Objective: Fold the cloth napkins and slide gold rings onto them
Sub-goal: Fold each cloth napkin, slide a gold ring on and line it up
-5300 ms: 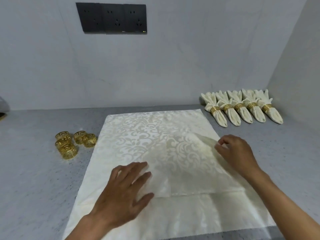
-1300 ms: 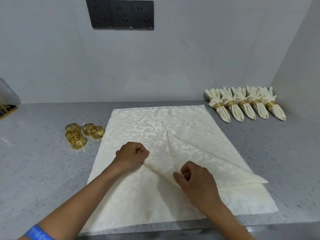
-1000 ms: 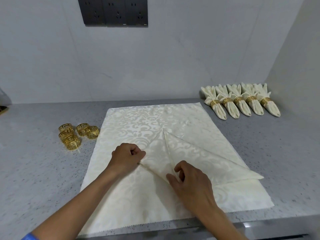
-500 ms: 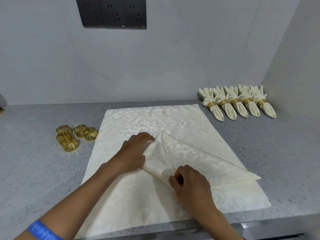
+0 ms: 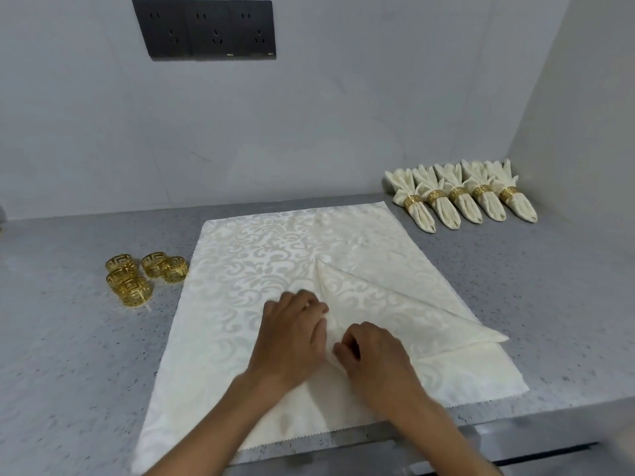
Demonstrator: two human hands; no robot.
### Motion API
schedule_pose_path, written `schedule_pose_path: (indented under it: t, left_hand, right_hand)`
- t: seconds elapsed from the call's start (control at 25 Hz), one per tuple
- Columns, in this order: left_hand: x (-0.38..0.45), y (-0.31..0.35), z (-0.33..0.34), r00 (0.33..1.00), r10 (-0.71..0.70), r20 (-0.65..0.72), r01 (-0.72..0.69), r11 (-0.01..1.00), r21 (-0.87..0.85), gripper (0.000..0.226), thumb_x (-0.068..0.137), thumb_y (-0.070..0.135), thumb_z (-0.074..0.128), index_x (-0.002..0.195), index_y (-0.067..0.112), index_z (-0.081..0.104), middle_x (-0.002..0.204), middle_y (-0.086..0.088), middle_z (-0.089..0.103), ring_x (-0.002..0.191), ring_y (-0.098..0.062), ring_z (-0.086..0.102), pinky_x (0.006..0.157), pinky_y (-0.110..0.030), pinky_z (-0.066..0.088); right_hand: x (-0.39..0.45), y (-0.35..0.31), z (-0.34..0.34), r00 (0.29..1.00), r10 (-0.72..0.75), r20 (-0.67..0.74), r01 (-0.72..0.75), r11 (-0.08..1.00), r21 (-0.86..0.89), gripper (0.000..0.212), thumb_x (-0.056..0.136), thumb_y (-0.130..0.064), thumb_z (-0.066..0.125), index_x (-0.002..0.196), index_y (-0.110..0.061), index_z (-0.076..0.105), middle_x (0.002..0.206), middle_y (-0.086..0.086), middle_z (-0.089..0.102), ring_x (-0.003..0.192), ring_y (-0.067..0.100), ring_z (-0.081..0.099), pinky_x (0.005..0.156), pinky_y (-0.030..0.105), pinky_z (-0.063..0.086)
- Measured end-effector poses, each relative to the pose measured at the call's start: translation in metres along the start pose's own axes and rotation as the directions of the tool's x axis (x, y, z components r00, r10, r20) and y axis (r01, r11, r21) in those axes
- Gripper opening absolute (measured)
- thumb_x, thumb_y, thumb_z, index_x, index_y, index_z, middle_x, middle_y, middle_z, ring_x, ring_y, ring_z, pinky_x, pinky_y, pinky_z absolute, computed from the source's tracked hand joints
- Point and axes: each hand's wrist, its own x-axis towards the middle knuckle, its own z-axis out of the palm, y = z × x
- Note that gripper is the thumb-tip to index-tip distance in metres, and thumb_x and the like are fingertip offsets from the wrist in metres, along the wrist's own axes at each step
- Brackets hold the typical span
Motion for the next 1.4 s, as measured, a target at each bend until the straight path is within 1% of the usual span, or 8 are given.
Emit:
schedule_pose_path:
  t: [0.12, 0.24, 0.44, 0.92, 1.04, 1.2, 1.32, 1.4]
  left_hand:
    - [-0.031, 0.036, -0.002, 0.99, -0.134, 0.04, 0.136, 0.989, -0.056, 0.035, 0.094, 0.049, 0.04, 0.107, 0.029, 0.065, 0.108, 0.017, 0.059, 0.1, -0.011, 0.051, 0.085, -0.031, 0.038]
    - [-0.034, 0.058, 0.012, 0.967, -0.25, 0.045, 0.253, 0.965, -0.074, 0.035, 0.091, 0.059, 0.049, 0.107, 0.031, 0.063, 0.109, 0.019, 0.056, 0.104, -0.01, 0.048, 0.088, -0.028, 0.039]
    - [-0.034, 0.063, 0.015, 0.972, -0.234, -0.002, 0.233, 0.97, -0.071, 0.007, 0.086, 0.032, 0.063, 0.092, 0.027, 0.064, 0.101, 0.016, 0.058, 0.1, -0.013, 0.049, 0.081, -0.023, 0.041]
    - [-0.039, 0.065, 0.011, 0.986, -0.167, -0.007, 0.168, 0.984, 0.061, 0.025, 0.1, 0.033, 0.044, 0.097, 0.022, 0.066, 0.102, 0.013, 0.046, 0.098, -0.006, 0.04, 0.061, -0.018, 0.041]
    - [-0.045, 0.061, 0.013, 0.993, -0.116, -0.023, 0.117, 0.992, 0.051, 0.026, 0.096, 0.038, 0.051, 0.087, 0.022, 0.069, 0.091, 0.015, 0.05, 0.09, -0.005, 0.044, 0.06, -0.015, 0.037]
    - [-0.048, 0.057, 0.016, 0.997, -0.051, -0.062, 0.053, 0.998, 0.046, 0.039, 0.083, 0.058, 0.06, 0.071, 0.021, 0.067, 0.085, 0.012, 0.046, 0.083, -0.009, 0.046, 0.052, -0.015, 0.039]
    - [-0.049, 0.059, 0.016, 0.996, 0.048, -0.074, -0.039, 0.992, 0.117, 0.032, 0.084, 0.044, 0.066, 0.064, 0.019, 0.065, 0.082, 0.008, 0.045, 0.078, -0.01, 0.047, 0.055, -0.012, 0.038]
    - [-0.048, 0.06, 0.013, 0.991, 0.111, -0.071, -0.096, 0.977, 0.19, 0.024, 0.068, 0.028, 0.083, 0.059, 0.02, 0.063, 0.072, 0.005, 0.05, 0.072, -0.012, 0.046, 0.06, -0.02, 0.037]
  right_hand:
    - [0.009, 0.029, -0.042, 0.999, 0.019, -0.029, -0.01, 0.959, 0.283, 0.01, 0.092, -0.018, 0.062, 0.088, -0.022, 0.071, 0.079, -0.011, 0.068, 0.067, 0.005, 0.062, 0.063, 0.015, 0.046]
    - [0.022, 0.084, -0.091, 0.975, 0.064, -0.212, -0.051, 0.996, 0.068, 0.018, 0.09, -0.023, 0.067, 0.107, -0.028, 0.063, 0.1, -0.012, 0.063, 0.082, 0.005, 0.059, 0.071, 0.022, 0.043]
    - [0.015, 0.128, -0.115, 0.968, 0.173, 0.18, -0.161, 0.984, -0.081, 0.028, 0.086, -0.044, 0.069, 0.105, -0.03, 0.052, 0.096, -0.009, 0.058, 0.078, 0.009, 0.056, 0.068, 0.026, 0.045]
    - [-0.01, 0.125, -0.146, 0.9, 0.083, 0.427, -0.215, 0.939, 0.269, 0.016, 0.093, -0.014, 0.064, 0.105, -0.024, 0.059, 0.081, 0.01, 0.07, 0.057, 0.019, 0.056, 0.052, 0.033, 0.04]
    - [0.005, 0.124, -0.154, 0.917, 0.027, 0.399, -0.242, 0.831, 0.5, 0.014, 0.087, -0.019, 0.072, 0.1, -0.013, 0.071, 0.093, 0.021, 0.07, 0.061, 0.024, 0.061, 0.049, 0.029, 0.044]
    - [0.049, 0.111, -0.154, 0.876, -0.169, 0.452, -0.344, 0.436, 0.832, 0.057, 0.073, -0.032, 0.078, 0.119, 0.0, 0.066, 0.125, 0.026, 0.062, 0.085, 0.034, 0.07, 0.05, 0.028, 0.051]
    - [0.093, 0.078, -0.133, 0.878, -0.159, 0.451, -0.275, 0.604, 0.748, 0.033, 0.089, -0.003, 0.058, 0.121, 0.002, 0.063, 0.124, 0.016, 0.067, 0.099, 0.035, 0.067, 0.057, 0.027, 0.05]
    - [0.12, 0.052, -0.107, 0.911, -0.05, 0.41, -0.229, 0.766, 0.6, 0.015, 0.094, -0.01, 0.06, 0.101, -0.001, 0.069, 0.103, 0.011, 0.074, 0.08, 0.028, 0.068, 0.056, 0.028, 0.046]
